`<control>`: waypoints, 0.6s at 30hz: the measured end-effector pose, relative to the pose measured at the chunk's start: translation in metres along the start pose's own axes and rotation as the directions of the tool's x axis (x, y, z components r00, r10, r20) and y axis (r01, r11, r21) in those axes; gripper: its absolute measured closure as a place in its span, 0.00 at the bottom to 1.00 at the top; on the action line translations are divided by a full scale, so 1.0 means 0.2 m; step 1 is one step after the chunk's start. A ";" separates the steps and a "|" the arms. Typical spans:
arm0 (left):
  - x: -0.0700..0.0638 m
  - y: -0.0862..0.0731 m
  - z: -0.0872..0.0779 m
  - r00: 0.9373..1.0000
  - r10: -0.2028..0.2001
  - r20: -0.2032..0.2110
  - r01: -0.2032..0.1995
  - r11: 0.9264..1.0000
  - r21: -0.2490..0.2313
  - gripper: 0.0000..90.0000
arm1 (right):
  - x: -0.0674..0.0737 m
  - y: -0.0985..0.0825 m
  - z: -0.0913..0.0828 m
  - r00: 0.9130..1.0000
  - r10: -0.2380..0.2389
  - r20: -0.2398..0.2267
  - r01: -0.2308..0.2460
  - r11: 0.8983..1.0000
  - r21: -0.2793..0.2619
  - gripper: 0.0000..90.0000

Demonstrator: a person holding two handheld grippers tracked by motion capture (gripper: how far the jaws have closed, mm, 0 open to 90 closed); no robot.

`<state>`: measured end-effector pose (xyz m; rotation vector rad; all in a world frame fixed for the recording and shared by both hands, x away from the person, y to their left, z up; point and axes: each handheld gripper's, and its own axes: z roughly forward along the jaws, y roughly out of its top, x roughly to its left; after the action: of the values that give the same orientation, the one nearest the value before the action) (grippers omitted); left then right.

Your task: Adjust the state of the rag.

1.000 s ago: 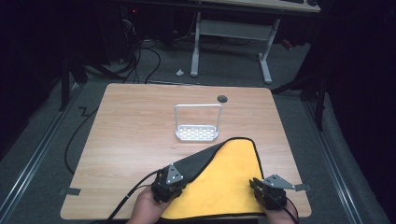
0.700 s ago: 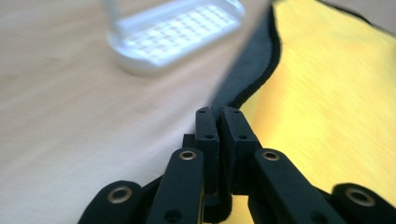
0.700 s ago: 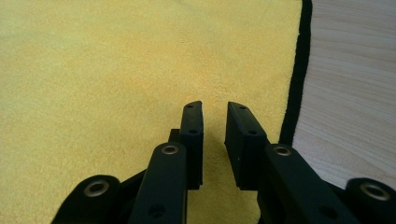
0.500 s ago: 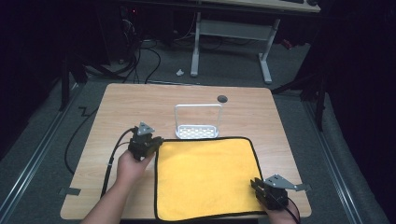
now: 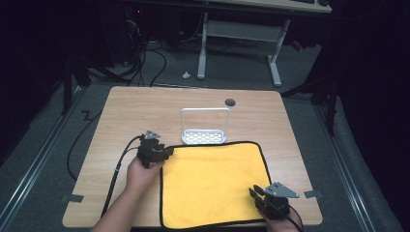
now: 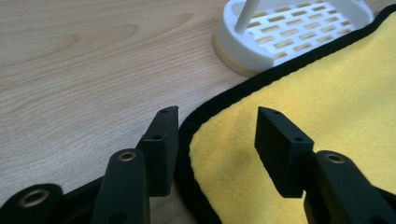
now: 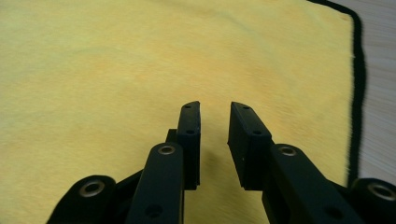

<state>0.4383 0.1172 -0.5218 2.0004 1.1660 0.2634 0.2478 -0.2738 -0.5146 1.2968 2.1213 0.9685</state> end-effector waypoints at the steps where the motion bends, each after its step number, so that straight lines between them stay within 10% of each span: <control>1: 0.00 0.00 0.00 1.000 0.000 0.000 0.000 1.000 0.000 0.54 | 0.02 0.01 0.00 1.000 -0.007 -0.007 0.007 1.000 0.000 0.82; 9: -0.02 -0.05 0.03 0.993 0.066 -0.094 -0.069 0.997 -0.029 0.69 | 0.20 0.08 0.06 0.988 -0.118 -0.095 0.119 0.993 0.006 0.76; 18: -0.02 -0.07 0.02 0.996 0.063 -0.065 -0.066 0.997 -0.048 0.91 | 0.40 0.17 0.14 0.963 -0.196 -0.185 0.198 0.980 -0.008 0.72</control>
<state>0.4291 0.1163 -0.5346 2.0003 1.1244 0.3876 0.2505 -0.1837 -0.5087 1.0088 2.3468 1.0265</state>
